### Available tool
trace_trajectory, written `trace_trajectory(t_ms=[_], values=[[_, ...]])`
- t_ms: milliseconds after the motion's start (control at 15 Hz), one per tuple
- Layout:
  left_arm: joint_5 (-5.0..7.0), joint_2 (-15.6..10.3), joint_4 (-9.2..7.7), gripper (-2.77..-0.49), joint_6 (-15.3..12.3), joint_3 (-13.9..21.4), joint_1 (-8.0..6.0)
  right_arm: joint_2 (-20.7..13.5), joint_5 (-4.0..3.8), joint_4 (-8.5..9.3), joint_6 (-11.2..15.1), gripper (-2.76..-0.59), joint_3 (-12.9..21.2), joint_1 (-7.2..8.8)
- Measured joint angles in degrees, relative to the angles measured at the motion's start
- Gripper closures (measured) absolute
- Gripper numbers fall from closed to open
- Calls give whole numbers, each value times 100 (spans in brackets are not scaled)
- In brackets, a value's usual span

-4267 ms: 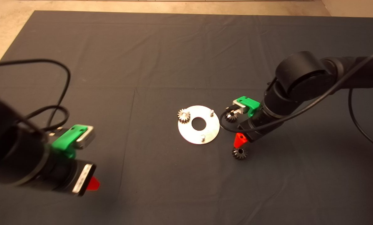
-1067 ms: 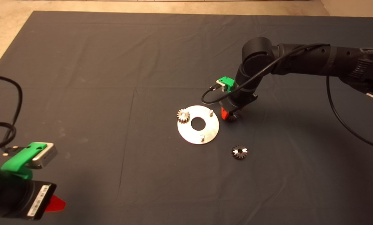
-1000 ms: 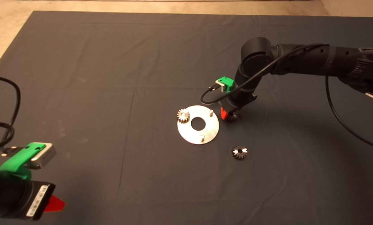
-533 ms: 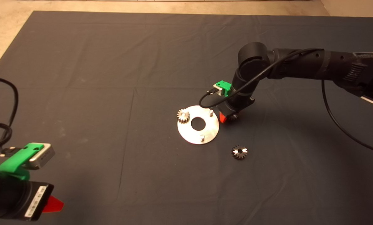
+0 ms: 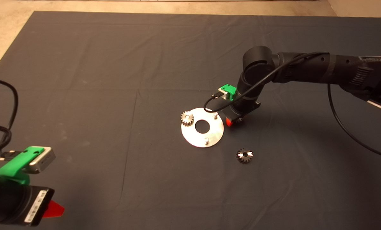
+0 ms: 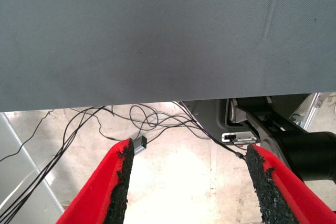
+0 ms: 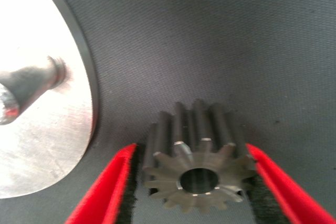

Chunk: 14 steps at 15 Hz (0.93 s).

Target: Install three planetary gears onto the carrier pins

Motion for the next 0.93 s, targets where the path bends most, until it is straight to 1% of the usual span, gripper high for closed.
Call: trace_trajectory(t_ms=[67, 333, 933], values=[[0, 0, -2, -146, 0, 0, 0, 0, -4, 0, 0, -128, -5, 0], [0, 0, -2, -146, 0, 0, 0, -2, -12, -1, 0, -118, -40, 2], [0, -12, -6, -146, 48, 0, 0, 1, 0, -1, 2, -113, -68, 4]])
